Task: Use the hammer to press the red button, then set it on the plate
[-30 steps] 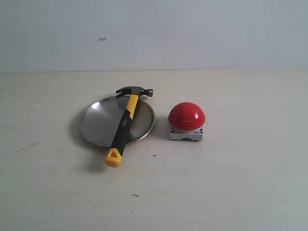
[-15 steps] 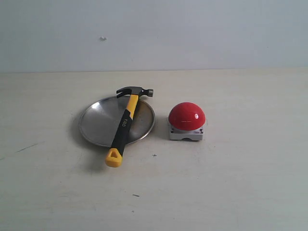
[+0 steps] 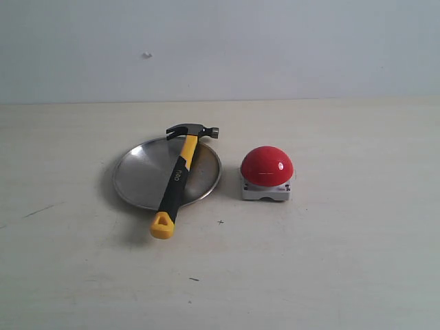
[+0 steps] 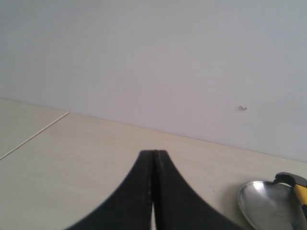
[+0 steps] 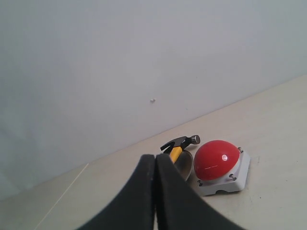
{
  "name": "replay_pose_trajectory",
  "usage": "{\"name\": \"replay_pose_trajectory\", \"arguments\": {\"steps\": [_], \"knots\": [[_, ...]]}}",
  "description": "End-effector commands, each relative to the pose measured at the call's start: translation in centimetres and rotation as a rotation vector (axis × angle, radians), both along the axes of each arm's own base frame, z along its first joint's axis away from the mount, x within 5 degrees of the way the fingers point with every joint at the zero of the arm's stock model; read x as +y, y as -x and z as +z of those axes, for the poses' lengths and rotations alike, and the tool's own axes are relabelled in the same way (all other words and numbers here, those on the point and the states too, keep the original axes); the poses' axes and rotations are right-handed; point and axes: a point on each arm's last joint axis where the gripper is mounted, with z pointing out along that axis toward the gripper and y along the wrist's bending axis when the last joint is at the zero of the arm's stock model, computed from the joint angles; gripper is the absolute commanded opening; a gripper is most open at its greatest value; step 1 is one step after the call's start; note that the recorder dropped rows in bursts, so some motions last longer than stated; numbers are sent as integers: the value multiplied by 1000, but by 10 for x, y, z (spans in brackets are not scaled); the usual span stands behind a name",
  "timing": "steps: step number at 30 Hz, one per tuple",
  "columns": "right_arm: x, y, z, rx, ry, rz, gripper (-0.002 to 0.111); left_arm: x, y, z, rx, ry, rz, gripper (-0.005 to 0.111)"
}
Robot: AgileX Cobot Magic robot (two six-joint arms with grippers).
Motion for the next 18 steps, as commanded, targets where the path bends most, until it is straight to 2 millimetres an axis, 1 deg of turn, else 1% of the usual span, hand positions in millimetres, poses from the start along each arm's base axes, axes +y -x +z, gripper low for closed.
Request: {"name": "replay_pose_trajectory", "arguments": {"steps": [1,16,18], "knots": [[0,0,-1,-7,6,6,0,0,0,1,-21,1,-1,0],[0,0,-1,-7,6,6,0,0,0,1,-21,-1,-1,0],[-1,0,-1,-12,27,-11,0,0,0,1,-21,-1,-1,0]]}}
